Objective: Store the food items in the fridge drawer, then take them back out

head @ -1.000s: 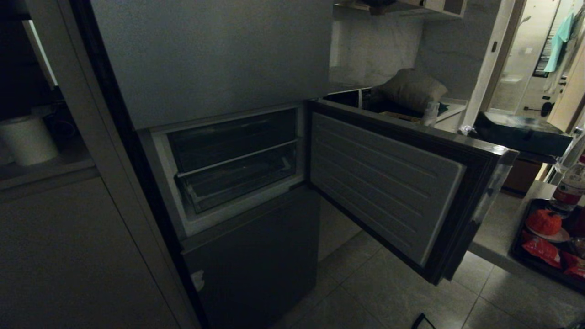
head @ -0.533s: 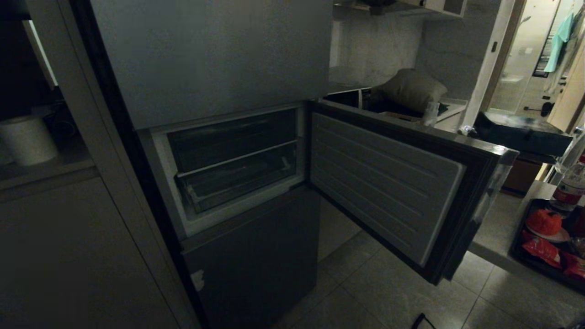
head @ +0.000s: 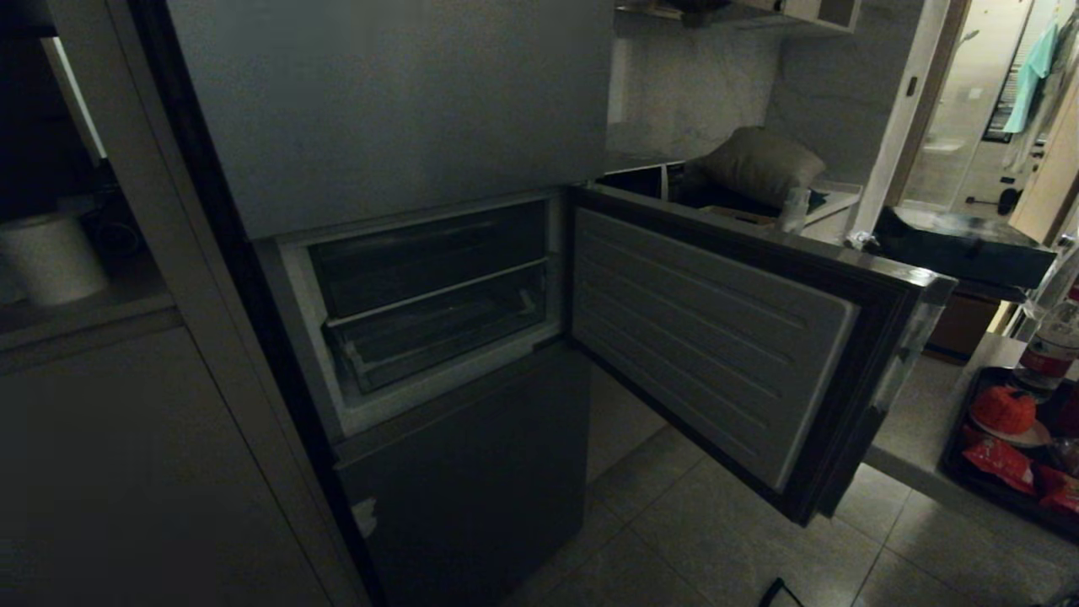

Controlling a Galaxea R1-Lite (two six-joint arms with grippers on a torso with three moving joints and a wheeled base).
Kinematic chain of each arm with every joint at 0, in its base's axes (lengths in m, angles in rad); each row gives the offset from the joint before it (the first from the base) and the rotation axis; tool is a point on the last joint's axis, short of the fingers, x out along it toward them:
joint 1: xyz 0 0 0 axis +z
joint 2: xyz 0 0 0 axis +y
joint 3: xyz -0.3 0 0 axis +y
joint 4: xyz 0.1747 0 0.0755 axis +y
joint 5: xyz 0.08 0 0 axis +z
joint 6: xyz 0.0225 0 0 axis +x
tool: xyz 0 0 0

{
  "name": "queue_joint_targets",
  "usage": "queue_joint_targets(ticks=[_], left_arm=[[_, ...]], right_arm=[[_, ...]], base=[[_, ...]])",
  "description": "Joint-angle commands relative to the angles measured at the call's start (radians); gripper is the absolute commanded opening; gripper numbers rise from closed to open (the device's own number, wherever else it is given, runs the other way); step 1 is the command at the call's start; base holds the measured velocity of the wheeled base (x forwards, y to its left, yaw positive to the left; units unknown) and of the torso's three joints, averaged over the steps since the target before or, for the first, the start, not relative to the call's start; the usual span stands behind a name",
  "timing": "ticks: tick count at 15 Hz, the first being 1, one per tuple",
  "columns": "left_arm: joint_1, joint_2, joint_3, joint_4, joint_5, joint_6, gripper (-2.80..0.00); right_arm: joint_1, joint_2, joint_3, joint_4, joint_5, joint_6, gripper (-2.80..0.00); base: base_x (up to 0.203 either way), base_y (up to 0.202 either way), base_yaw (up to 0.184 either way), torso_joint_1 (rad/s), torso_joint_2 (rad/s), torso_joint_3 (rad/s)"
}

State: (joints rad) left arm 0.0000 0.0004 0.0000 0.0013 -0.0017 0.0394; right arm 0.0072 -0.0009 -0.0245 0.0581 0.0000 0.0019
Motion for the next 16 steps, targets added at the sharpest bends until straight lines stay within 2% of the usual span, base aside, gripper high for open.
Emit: queue_joint_targets(ticks=[1, 12, 16], left_arm=[[0.000, 0.000, 0.000, -0.001, 0.000, 0.001, -2.80], [-0.001, 0.000, 0.000, -0.001, 0.000, 0.001, -2.80], [0.000, 0.000, 0.000, -0.003, 0.003, -0.018, -2.80]], right_arm=[[0.000, -0.001, 0.000, 0.000, 0.000, 0.000, -2.80], [0.000, -0.001, 0.000, 0.000, 0.000, 0.000, -2.80], [0.000, -0.001, 0.001, -0.001, 0.000, 0.001, -2.80]], base=[[0.000, 0.000, 0.000, 0.000, 0.00, 0.000], [0.000, 0.000, 0.000, 0.000, 0.00, 0.000], [0.000, 0.000, 0.000, 0.000, 0.00, 0.000]])
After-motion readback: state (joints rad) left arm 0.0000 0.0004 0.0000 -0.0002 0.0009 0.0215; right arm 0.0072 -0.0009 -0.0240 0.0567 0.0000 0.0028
